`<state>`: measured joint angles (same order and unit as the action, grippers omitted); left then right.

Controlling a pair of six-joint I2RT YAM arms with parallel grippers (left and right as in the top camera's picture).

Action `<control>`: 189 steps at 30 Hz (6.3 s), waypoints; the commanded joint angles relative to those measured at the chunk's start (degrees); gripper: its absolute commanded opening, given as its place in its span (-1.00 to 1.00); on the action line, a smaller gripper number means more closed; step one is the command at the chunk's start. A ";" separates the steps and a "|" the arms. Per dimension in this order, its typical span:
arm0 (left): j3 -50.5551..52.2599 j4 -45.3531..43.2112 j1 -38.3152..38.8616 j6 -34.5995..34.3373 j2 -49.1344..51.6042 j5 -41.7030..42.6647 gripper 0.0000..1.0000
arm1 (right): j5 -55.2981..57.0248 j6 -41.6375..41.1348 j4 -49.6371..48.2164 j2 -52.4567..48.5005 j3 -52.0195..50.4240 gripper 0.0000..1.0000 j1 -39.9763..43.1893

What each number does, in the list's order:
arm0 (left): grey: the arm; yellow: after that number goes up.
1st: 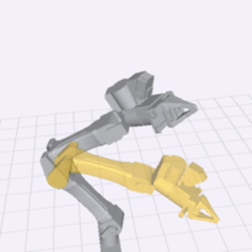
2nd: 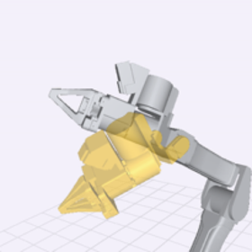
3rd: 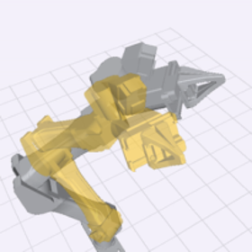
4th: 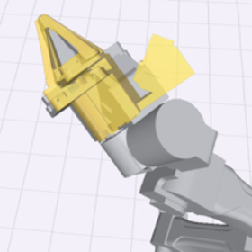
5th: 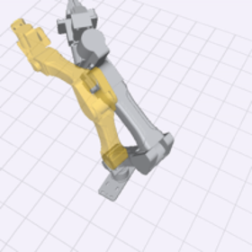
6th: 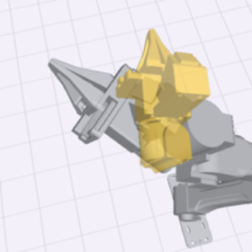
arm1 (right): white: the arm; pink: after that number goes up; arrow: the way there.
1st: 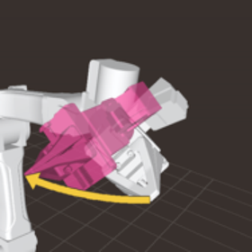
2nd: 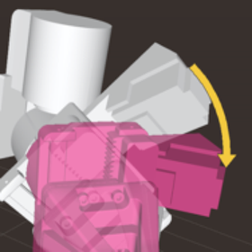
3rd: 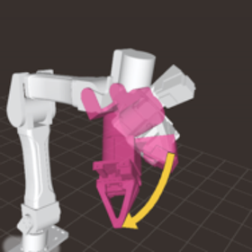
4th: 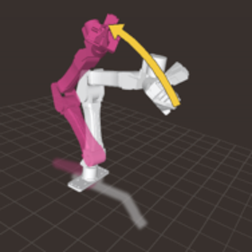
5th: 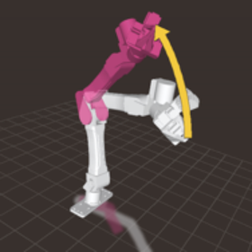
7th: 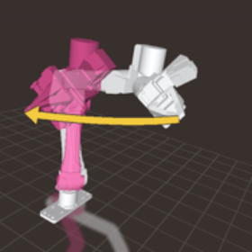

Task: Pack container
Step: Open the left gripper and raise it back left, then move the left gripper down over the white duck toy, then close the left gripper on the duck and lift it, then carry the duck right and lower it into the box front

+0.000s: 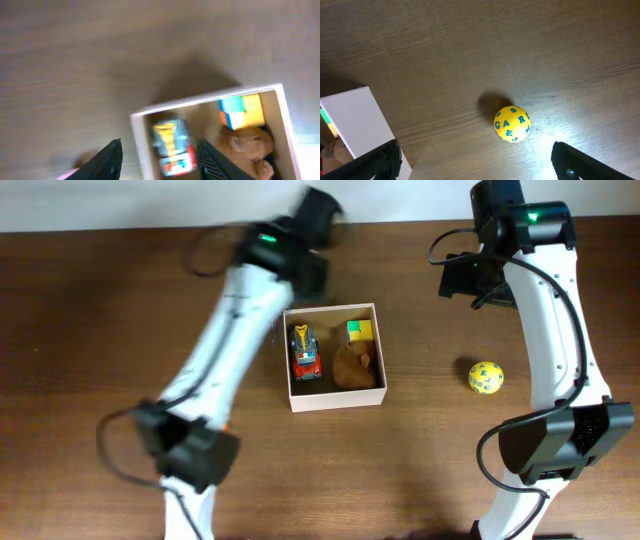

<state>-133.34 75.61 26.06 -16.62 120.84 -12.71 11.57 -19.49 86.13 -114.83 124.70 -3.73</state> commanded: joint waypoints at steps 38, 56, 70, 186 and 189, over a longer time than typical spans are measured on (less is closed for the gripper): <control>44.72 -19.32 -16.79 8.63 -26.40 -0.85 -0.01 | 0.92 -0.26 0.02 0.90 0.87 0.98 0.00; 70.62 -33.11 -18.36 13.92 -31.69 3.72 -0.02 | 0.92 -0.26 0.02 0.90 0.87 0.98 0.00; 71.60 -34.47 -18.40 13.07 -27.32 0.87 0.44 | 0.92 -0.26 0.02 0.90 0.87 0.98 0.00; 56.70 -39.06 2.95 47.19 -22.77 26.69 -0.83 | 0.92 -0.26 0.02 0.90 0.87 0.98 0.00; 56.70 -38.97 2.93 47.17 -21.84 26.67 -0.82 | 0.92 -0.26 0.02 0.90 0.87 0.98 0.00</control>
<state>-76.05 37.01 28.69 28.75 98.89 11.84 11.57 -19.49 86.13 -114.83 124.70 -3.73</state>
